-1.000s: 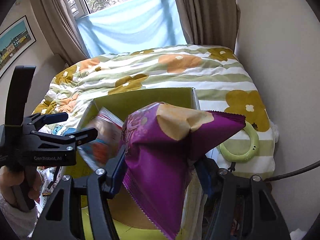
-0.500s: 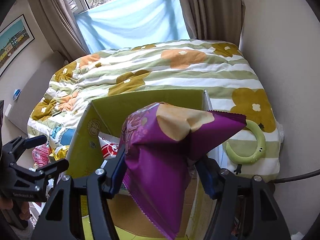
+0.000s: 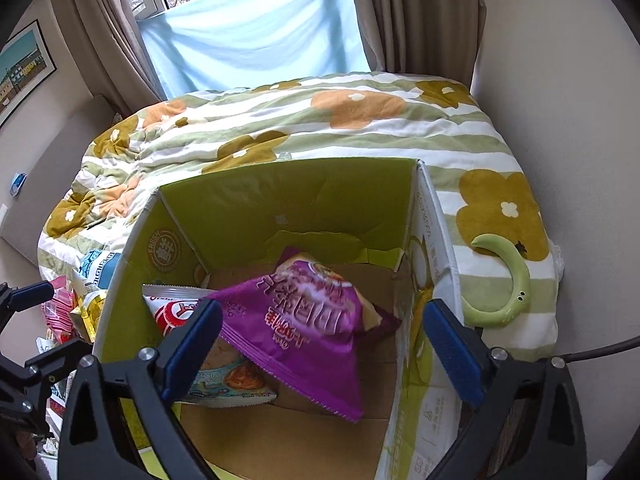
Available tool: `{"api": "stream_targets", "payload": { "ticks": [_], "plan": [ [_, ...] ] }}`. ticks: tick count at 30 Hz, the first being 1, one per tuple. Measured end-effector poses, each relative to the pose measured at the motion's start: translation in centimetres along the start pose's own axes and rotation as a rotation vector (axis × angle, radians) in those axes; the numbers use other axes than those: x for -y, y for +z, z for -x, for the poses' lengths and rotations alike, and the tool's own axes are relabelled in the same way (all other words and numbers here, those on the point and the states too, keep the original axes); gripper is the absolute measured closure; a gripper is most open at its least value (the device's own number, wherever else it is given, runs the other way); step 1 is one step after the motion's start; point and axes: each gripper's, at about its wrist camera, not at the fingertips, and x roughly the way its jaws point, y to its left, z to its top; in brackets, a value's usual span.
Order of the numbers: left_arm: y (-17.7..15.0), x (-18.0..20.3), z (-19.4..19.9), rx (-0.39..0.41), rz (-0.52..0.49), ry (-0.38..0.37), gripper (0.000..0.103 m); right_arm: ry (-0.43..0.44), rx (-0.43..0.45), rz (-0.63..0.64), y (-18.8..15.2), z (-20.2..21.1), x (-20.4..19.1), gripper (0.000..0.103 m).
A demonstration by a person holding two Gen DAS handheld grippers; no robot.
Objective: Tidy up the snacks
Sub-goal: 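Carry both bags into the yellow box and open both tools, then withdraw both tools from the box back toward the snack pile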
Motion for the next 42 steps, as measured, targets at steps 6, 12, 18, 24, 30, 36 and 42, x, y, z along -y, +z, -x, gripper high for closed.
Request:
{"api": "stream_targets", "payload": {
  "ticks": [6, 12, 18, 24, 30, 36, 42],
  "plan": [
    [-0.2, 0.4, 1.9, 0.037, 0.007, 0.008, 0.001, 0.016, 0.053, -0.009, -0.5, 2.9, 0.1, 0.003],
    [-1.0, 0.6, 5.0, 0.093, 0.021, 0.029, 0.001, 0.031, 0.106, -0.009, -0.4, 6.4, 0.0, 0.003],
    [-2.8, -1.3, 8.8, 0.132, 0.051, 0.075, 0.001, 0.072, 0.139, -0.003, -0.5, 9.8, -1.0, 0.003],
    [-5.9, -6.1, 12.4, 0.173, 0.113, 0.117, 0.001, 0.111, 0.179, 0.008, -1.2, 12.5, -3.5, 0.003],
    [-9.4, -11.4, 15.3, 0.214, 0.09, 0.115, 0.001, 0.115, 0.206, 0.026, -3.1, 14.3, -8.1, 0.003],
    [-12.9, -16.7, 16.0, 0.201, 0.073, 0.064, 0.001, 0.097, 0.229, -0.01, -6.1, 15.3, -13.9, 0.003],
    [-15.8, -20.7, 15.4, 0.172, 0.027, 0.016, 0.001, 0.091, 0.214, -0.02, -9.0, 14.5, -19.7, 0.003]
  ]
}}
